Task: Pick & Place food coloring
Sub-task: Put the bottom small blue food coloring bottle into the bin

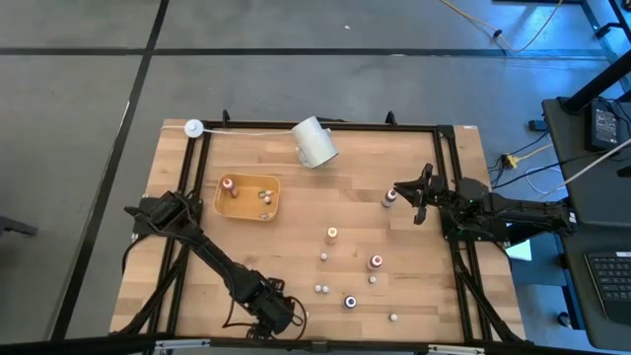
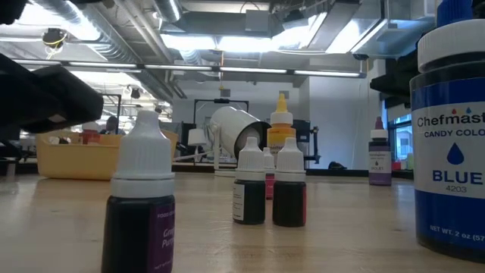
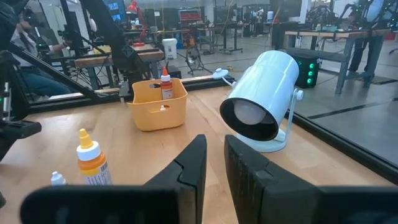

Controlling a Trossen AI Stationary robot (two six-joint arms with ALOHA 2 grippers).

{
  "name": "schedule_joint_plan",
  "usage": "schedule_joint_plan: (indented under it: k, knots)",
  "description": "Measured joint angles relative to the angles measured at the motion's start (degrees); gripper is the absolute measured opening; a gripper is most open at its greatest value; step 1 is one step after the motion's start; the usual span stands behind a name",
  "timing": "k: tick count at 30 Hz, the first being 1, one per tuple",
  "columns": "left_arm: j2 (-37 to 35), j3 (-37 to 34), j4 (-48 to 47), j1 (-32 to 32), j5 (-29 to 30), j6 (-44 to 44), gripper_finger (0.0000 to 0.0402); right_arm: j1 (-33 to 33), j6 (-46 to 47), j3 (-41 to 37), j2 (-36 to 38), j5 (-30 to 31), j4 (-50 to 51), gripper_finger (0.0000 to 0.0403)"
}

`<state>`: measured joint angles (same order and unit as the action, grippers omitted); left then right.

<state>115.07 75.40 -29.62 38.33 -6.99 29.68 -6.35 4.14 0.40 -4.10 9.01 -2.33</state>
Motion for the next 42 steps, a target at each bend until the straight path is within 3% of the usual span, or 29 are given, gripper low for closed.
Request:
schedule_joint_plan:
  k: [12,19,23,42]
  knots:
    - [-0.04,0.00,-2.25,-0.02,8.00,0.18,0.0263,0.00,-0.10,0.00,0.00,-0.01,0.00,0.0062]
    - [0.00,-0.07,-2.73,-0.10,12.46,5.18,0.0263,0.00,-0.09,0.00,0.00,-0.01,0.00,0.0062]
    - [0.00,-0.07,-3.31,-0.17,13.06,8.47,0.0262,0.00,-0.09,0.00,0.00,0.00,0.00,0.0062]
    - [0.15,-0.33,2.40,0.15,12.61,8.64,0.0264,0.01,-0.11,0.00,0.00,-0.01,0.00,0.0062]
